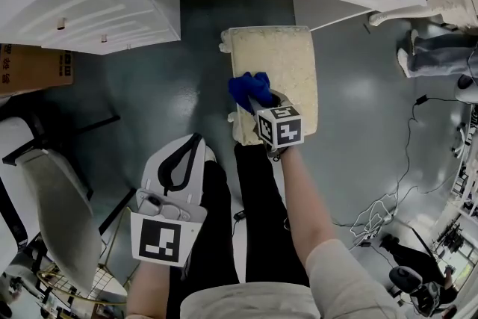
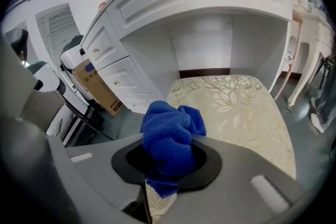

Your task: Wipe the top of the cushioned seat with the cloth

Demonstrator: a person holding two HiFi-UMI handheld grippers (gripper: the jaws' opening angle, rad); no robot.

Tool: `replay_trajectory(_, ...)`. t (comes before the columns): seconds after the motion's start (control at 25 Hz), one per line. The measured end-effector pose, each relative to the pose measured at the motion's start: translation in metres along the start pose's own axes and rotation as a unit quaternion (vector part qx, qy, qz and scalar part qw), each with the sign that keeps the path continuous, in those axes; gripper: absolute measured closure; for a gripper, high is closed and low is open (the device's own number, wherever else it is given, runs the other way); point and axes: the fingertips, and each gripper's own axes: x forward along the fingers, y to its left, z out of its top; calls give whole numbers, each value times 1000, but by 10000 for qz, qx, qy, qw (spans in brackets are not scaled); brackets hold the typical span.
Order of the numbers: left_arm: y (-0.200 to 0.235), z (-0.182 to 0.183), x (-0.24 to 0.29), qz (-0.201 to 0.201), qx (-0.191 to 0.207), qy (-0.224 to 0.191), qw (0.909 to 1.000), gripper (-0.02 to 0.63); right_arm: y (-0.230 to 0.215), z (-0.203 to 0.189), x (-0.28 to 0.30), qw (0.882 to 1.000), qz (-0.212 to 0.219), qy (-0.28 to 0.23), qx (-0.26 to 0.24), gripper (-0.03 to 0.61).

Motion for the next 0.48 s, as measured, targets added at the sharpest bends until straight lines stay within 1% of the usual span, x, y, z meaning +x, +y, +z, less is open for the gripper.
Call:
replay_trajectory(0.2,-12,-3,5,84,-81,-11,9999,612,-3,-1,-3,9998,58,-55,-184,483)
replay_trajectory(0.48,-44,-5,20,259,-85,-56,9996,613,-14,-3,-8,9979,355,-55,-542,483)
